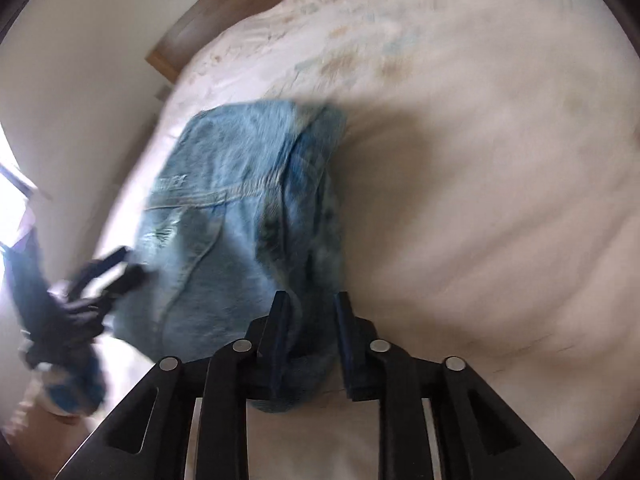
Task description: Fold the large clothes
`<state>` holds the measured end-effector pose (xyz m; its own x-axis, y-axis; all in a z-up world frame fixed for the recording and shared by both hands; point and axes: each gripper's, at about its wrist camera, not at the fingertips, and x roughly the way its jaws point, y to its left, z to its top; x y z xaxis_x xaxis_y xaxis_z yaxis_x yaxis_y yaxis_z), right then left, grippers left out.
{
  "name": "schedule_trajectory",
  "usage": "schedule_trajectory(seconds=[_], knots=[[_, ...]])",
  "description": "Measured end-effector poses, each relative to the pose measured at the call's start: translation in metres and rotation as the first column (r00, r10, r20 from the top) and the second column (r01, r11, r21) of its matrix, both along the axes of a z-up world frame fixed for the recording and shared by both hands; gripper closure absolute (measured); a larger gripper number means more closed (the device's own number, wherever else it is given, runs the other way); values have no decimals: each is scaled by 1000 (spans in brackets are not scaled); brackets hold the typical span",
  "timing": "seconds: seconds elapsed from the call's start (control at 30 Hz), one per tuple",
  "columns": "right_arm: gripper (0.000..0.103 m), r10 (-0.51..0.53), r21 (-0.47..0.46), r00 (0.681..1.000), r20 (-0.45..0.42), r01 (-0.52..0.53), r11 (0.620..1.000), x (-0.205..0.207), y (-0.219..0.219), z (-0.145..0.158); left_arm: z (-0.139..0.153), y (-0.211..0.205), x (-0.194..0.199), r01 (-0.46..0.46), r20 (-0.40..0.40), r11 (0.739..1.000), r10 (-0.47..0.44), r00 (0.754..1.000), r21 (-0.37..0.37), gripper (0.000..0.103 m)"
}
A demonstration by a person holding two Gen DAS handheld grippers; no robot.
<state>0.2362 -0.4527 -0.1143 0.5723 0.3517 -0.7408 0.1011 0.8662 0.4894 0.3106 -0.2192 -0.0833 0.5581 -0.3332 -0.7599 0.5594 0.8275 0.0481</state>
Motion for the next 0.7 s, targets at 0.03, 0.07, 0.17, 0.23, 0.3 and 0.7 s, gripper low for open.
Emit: schedule_trajectory(seconds=[0.03,0.07,0.17,0.23,0.3,0.7], knots=[[77,-20,-45,1000,16,21,999,-2,-1,10,3,0,-3,10,9,1000,-9,1000,-5,33],[77,-21,-46,999,43,23,999,-6,1,20,5,-2,-8,23,21,1000,-23,1000,-9,33],[77,34,-28,993,112,-31,999,10,12,38,-1,-9,-12,53,5,999,-53,999,5,33],[77,92,-7,987,130,-92,996,27,29,41,-11,-8,-12,51,4,998,-51,999,28,32],[77,129,6,985,111,-131,991,46,41,33,-20,-5,-10,44,-21,999,-44,999,14,30],[103,72,-47,997,-35,-73,996,121,45,-15,-21,3,-11,-46,-86,997,41,995,-58,29]])
